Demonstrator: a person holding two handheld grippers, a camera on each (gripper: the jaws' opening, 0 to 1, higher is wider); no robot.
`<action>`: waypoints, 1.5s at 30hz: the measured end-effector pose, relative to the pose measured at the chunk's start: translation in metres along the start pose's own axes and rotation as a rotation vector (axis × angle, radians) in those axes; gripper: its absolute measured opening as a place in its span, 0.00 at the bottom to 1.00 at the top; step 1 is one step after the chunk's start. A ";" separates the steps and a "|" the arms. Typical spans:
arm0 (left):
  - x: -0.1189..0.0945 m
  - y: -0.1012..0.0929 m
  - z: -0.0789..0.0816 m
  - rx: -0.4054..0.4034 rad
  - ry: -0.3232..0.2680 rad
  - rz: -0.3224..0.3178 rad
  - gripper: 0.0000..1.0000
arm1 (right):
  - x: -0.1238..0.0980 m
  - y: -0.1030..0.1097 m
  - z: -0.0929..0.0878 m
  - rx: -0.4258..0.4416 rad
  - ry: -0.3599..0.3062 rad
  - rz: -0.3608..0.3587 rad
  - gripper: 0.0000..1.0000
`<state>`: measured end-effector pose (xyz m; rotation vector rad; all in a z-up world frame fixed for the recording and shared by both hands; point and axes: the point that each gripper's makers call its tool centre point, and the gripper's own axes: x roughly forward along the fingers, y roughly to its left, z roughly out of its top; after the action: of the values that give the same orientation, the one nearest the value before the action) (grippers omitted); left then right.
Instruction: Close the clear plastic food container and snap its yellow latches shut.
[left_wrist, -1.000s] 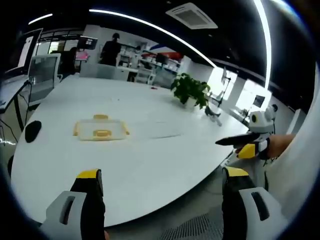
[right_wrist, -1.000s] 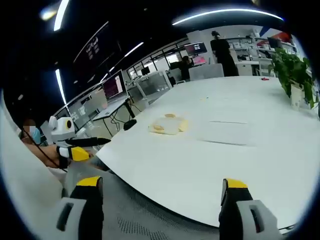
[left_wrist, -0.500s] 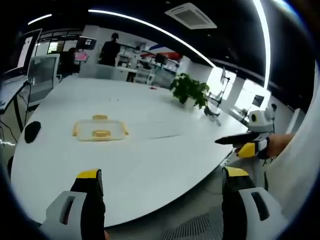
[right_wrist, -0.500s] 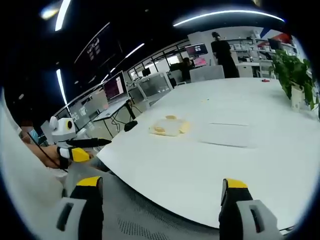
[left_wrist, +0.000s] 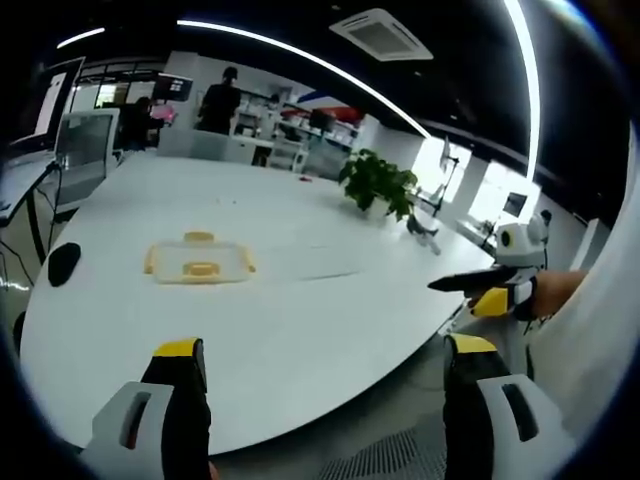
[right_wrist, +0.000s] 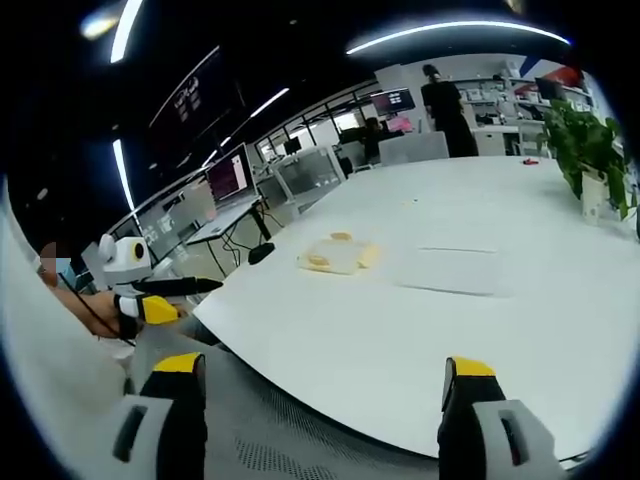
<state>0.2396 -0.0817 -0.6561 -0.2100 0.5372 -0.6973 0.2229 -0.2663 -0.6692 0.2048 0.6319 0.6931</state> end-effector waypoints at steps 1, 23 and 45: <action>0.000 0.000 0.000 0.000 0.002 0.000 0.98 | 0.000 0.000 0.000 0.000 0.000 0.001 0.99; 0.000 -0.001 -0.001 0.003 0.002 0.000 0.98 | -0.002 0.000 0.000 -0.011 -0.002 0.003 0.98; -0.002 0.000 0.001 -0.001 -0.001 0.003 0.98 | -0.002 0.002 0.001 -0.017 0.002 0.004 0.98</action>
<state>0.2392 -0.0806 -0.6549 -0.2101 0.5364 -0.6939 0.2212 -0.2663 -0.6663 0.1893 0.6274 0.7025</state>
